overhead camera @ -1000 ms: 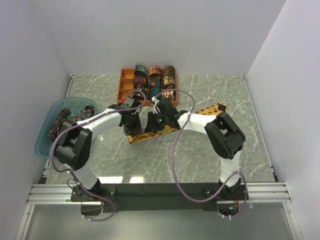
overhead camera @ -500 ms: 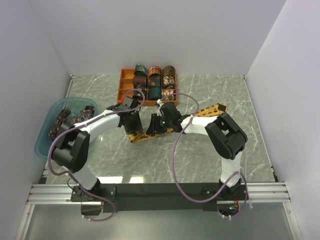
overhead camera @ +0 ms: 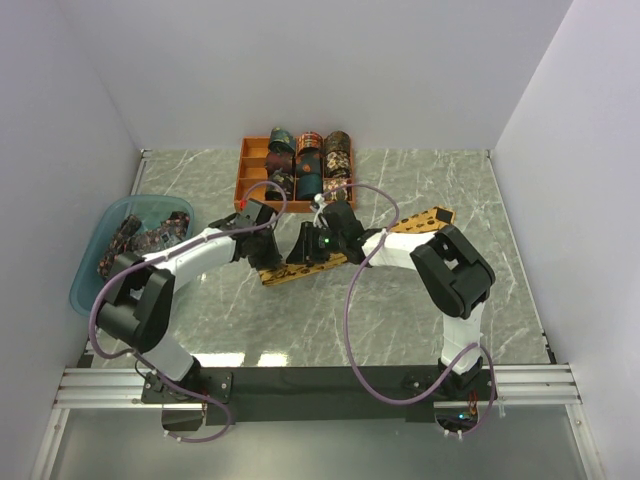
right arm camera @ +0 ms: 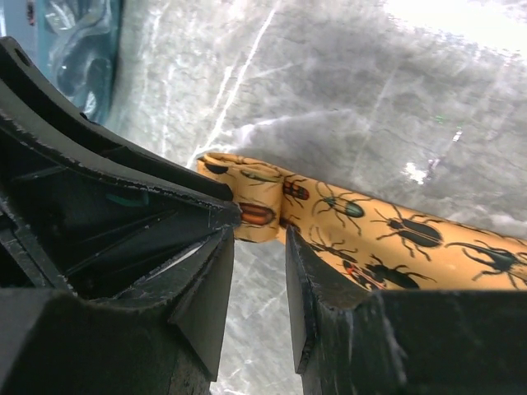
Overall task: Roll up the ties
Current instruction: Roll the tie
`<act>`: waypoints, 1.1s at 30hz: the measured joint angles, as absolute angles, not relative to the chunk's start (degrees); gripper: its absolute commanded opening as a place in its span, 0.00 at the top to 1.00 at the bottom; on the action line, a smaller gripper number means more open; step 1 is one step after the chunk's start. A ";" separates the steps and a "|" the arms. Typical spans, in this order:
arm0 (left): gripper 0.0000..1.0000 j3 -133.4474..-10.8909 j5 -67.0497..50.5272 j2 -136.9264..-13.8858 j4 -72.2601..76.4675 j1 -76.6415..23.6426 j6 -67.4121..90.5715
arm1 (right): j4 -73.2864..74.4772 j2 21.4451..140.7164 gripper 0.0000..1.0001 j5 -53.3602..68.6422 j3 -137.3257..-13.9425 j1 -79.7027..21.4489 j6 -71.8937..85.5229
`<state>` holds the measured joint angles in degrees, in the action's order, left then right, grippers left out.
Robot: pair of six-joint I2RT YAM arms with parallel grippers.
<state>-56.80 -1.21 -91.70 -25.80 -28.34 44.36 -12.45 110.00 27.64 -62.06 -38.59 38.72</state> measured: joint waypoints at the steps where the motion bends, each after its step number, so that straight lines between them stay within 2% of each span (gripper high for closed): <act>1: 0.73 -56.64 -1.21 -91.35 -25.43 -28.34 44.45 | -12.60 110.04 0.61 27.86 -62.13 -38.59 38.96; 8: 0.73 -54.26 -1.76 -89.97 -21.87 -28.34 44.49 | -13.74 111.46 0.60 29.45 -62.74 -38.59 40.05; 19: 0.84 -52.53 -2.48 -89.23 -19.33 -28.34 44.73 | -13.45 114.54 0.61 30.26 -63.96 -38.59 40.64; 33: 0.85 -51.24 -3.49 -90.19 -17.30 -27.99 44.71 | -11.92 116.03 0.66 31.59 -66.54 -38.57 39.46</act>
<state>-51.24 -3.49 -90.19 -17.30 -27.99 44.71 -11.92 116.03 31.59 -66.54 -38.57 39.46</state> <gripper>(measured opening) 0.154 0.360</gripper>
